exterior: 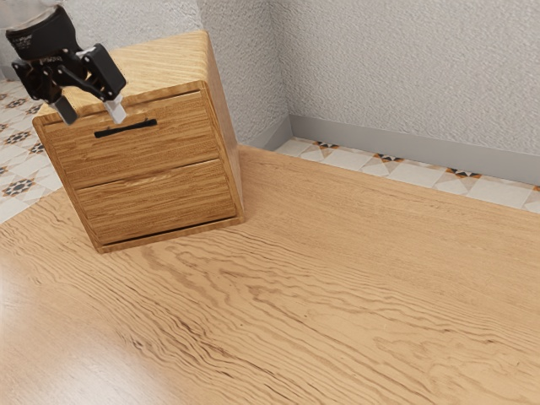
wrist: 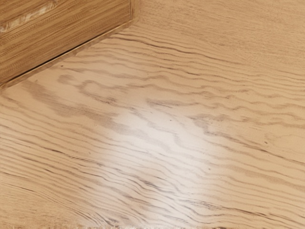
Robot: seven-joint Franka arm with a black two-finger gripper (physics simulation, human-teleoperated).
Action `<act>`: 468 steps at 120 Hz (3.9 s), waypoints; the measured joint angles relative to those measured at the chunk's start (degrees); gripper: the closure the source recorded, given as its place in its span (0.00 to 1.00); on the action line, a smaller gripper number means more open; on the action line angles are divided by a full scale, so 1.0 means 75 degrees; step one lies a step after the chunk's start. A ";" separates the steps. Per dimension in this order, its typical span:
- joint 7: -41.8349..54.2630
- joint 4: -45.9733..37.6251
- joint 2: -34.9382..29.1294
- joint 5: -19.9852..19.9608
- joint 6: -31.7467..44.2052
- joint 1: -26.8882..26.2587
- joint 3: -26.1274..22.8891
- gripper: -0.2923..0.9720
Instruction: Pull the drawer handle with one arm to open the drawer
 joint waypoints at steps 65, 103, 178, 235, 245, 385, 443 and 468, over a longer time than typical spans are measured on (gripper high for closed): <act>0.0278 -0.0653 0.0834 0.1275 -0.0034 -0.1015 -0.0485 0.23; 0.2962 -0.1425 0.0779 0.1654 0.2396 0.2646 -0.2622 0.23; 0.7685 -0.3840 -0.0160 0.1808 0.6457 0.2847 -0.2232 0.23; 0.9197 -0.3777 0.0070 0.1880 0.6806 0.3542 -0.2051 0.46; 0.9344 -0.3617 0.0110 0.1846 0.6797 0.3757 -0.2109 0.51; 1.0040 -0.2691 0.0995 0.1576 0.6298 0.3062 -0.2087 0.57; 0.9816 -0.3043 0.0666 0.1645 0.6011 0.2956 -0.2069 0.75; 0.9532 -0.3981 -0.0199 0.1672 0.5867 0.2848 -0.2084 0.79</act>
